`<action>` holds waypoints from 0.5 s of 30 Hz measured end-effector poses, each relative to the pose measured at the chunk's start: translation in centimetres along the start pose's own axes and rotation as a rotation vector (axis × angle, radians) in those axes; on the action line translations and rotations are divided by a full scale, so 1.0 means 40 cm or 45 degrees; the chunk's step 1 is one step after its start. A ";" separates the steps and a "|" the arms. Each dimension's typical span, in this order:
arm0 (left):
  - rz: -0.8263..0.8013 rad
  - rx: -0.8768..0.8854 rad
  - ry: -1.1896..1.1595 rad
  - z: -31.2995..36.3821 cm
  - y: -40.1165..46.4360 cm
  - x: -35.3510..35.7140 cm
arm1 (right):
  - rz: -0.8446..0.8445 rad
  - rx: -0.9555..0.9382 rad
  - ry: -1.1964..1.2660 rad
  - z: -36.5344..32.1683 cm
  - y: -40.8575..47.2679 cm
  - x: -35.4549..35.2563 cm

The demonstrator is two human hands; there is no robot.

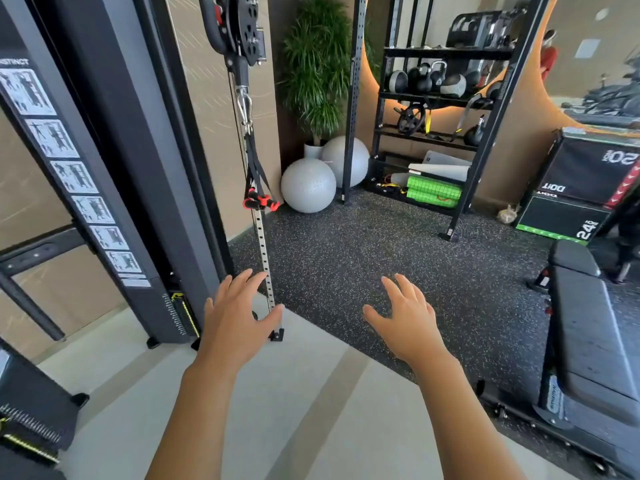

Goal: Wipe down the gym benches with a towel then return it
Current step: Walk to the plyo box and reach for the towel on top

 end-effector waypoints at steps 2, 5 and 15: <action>-0.028 0.027 -0.014 0.045 0.028 0.031 | 0.012 0.022 0.003 0.045 0.024 -0.018; -0.070 0.071 -0.021 0.138 0.086 0.106 | 0.013 0.076 -0.007 0.153 0.077 -0.044; -0.125 0.169 -0.039 0.443 0.253 0.307 | 0.052 0.158 0.022 0.451 0.260 -0.142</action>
Point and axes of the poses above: each hand's wrist, its own y-axis towards the middle knuckle, its own x-axis out of the palm, z = x × y, the point moved 7 cm from there along y, towards the middle knuckle, and after that the axes turned 4 degrees about z, right-handed, at the moved point
